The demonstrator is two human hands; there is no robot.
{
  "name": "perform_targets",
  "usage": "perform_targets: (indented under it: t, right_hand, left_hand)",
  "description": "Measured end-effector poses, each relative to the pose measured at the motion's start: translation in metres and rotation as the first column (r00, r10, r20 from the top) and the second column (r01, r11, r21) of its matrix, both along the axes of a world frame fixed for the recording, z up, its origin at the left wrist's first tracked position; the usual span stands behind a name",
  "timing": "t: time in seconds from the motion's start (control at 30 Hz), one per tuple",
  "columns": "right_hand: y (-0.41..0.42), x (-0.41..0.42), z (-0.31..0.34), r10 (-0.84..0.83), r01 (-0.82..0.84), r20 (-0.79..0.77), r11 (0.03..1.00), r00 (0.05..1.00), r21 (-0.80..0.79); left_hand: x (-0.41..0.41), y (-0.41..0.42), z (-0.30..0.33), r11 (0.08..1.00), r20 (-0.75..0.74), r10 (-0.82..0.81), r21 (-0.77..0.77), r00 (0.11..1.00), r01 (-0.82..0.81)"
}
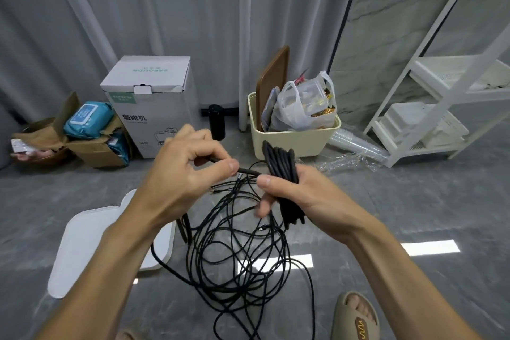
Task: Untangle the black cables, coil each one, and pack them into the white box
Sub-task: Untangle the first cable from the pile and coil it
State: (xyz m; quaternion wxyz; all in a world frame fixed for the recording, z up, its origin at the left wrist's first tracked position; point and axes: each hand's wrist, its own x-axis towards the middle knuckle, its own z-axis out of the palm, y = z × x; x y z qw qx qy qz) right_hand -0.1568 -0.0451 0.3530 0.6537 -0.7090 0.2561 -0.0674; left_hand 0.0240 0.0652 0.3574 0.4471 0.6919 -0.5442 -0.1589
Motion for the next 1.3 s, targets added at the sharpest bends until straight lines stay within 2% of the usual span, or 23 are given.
perform_targets:
  t: [0.13,0.27,0.37,0.5,0.6,0.63,0.7,0.77,0.83,0.97,1.07,1.13,1.2,1.27,1.3]
  right_hand:
    - [0.003,-0.003,-0.005,0.191,-0.186,-0.007,0.963,0.982,0.197]
    - [0.005,-0.005,-0.001,0.352,-0.361,0.094,0.857,0.931,0.367]
    - [0.007,-0.005,-0.003,0.403,-0.468,0.24,0.742,0.884,0.479]
    - [0.011,-0.004,-0.016,0.338,-0.544,0.436,0.641,0.834,0.541]
    - [0.012,-0.001,-0.019,0.205,-0.415,0.389,0.687,0.898,0.597]
    - [0.012,0.001,-0.018,0.134,-0.326,0.333,0.705,0.933,0.63]
    - [0.013,0.008,-0.012,-0.087,-0.044,0.157,0.731,0.984,0.681]
    - [0.014,0.014,-0.009,-0.31,0.207,0.027,0.692,0.95,0.691]
    - [0.013,0.018,-0.011,-0.438,0.315,-0.006,0.638,0.899,0.702]
    - [0.009,0.019,-0.021,-0.527,0.379,-0.008,0.599,0.85,0.705]
    - [0.01,0.022,-0.026,-0.563,0.392,0.019,0.599,0.826,0.698]
    - [0.013,0.023,-0.027,-0.56,0.403,0.047,0.65,0.827,0.644]
    - [0.017,0.023,-0.03,-0.514,0.415,0.054,0.746,0.856,0.521]
    - [0.02,0.023,-0.03,-0.42,0.367,0.06,0.847,0.906,0.384]
    - [0.021,0.023,-0.028,-0.365,0.318,0.068,0.876,0.929,0.364]
  left_hand:
    - [0.0,0.004,0.007,0.985,-0.155,-0.17,-0.014,0.973,0.17]
    - [-0.006,0.005,0.004,0.976,-0.27,-0.217,-0.04,0.938,0.214]
    - [-0.011,0.001,0.0,0.977,-0.467,-0.21,-0.067,0.859,0.203]
    - [-0.018,-0.005,-0.003,0.98,-0.598,-0.197,-0.103,0.777,0.169]
    - [-0.012,-0.004,-0.003,0.983,-0.598,-0.168,-0.156,0.784,0.091]
    - [-0.009,-0.003,-0.002,0.985,-0.586,-0.145,-0.161,0.797,0.061]
    - [-0.005,0.001,0.0,0.991,-0.548,-0.109,-0.129,0.83,0.046]
    - [-0.004,0.004,0.005,0.993,-0.476,-0.113,-0.041,0.872,0.107]
    - [-0.006,0.006,0.011,0.979,-0.434,-0.155,0.052,0.888,0.196]
    - [-0.016,0.005,0.022,0.907,-0.389,-0.255,0.221,0.885,0.359]
    - [-0.024,0.005,0.027,0.779,-0.437,-0.339,0.367,0.833,0.509]
    - [-0.032,0.004,0.027,0.711,-0.41,-0.387,0.438,0.826,0.55]
    - [-0.035,0.002,0.023,0.738,-0.351,-0.391,0.433,0.851,0.518]
    - [-0.032,-0.001,0.018,0.828,-0.32,-0.332,0.351,0.887,0.437]
    - [-0.03,-0.002,0.017,0.872,-0.328,-0.297,0.29,0.897,0.394]
